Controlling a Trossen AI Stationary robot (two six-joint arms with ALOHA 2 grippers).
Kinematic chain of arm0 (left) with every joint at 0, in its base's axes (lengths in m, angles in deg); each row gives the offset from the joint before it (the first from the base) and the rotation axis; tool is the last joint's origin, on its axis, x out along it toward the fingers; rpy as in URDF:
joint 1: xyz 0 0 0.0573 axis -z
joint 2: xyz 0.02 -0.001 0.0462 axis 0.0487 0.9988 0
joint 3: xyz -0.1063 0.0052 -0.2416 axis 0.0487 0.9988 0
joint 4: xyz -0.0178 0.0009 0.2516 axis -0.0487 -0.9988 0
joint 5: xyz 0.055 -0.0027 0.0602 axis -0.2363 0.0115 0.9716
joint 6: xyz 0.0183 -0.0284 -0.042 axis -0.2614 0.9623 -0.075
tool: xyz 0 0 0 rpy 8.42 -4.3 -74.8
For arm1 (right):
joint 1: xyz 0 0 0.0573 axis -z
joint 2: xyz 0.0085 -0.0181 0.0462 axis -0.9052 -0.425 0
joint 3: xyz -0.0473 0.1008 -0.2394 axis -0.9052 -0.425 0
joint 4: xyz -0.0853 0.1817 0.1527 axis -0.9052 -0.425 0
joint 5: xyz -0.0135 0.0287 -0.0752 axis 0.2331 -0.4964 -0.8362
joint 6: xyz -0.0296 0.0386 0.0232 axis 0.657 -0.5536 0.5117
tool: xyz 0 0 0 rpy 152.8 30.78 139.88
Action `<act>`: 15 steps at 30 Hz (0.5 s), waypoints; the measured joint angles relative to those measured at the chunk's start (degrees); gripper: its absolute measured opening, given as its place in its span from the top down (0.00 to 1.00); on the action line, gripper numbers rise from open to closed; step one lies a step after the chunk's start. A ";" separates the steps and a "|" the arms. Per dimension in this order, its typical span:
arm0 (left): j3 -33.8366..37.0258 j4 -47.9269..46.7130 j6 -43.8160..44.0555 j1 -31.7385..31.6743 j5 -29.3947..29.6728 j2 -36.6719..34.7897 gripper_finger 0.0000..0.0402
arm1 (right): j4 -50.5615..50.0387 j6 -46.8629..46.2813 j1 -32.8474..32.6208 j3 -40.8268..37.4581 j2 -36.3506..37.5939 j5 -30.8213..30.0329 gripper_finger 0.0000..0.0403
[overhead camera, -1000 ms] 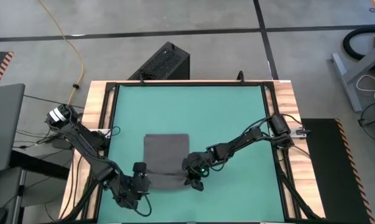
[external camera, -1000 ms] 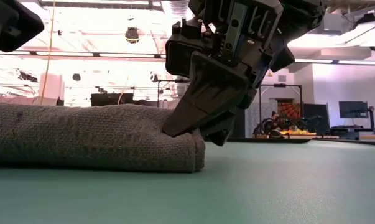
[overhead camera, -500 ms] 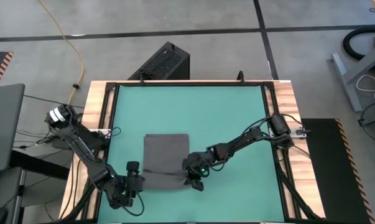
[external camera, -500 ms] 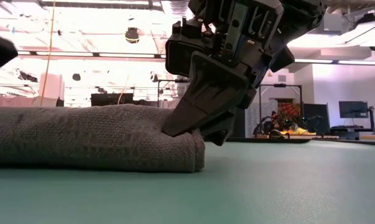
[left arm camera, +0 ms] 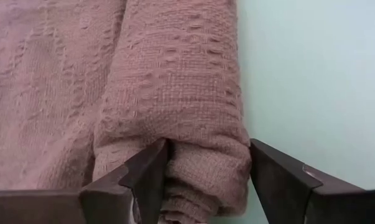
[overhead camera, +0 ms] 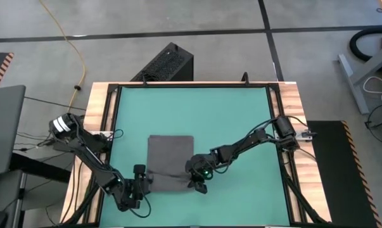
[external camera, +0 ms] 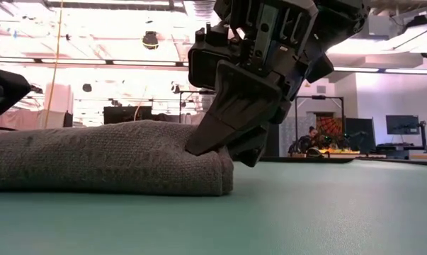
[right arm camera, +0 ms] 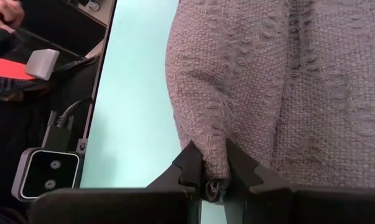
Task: Roll towel
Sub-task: Roll the gray towel
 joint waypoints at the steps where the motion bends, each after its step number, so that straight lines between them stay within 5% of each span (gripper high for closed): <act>1: 0.00 -0.09 0.84 0.00 0.04 0.34 0.49 | -0.02 -0.27 0.05 0.00 0.00 0.16 0.87; 6: -0.09 -2.55 8.51 -0.58 -2.31 -0.44 0.60 | -0.15 -1.05 0.13 0.00 0.00 0.20 0.87; 12: 0.04 -4.49 15.70 -1.25 -10.27 -3.95 0.92 | 0.40 -3.06 0.29 0.09 0.02 0.66 0.87; 15: 0.41 -2.48 16.16 -1.82 -15.88 -8.12 0.93 | 0.78 -5.13 0.91 0.28 0.02 1.68 0.87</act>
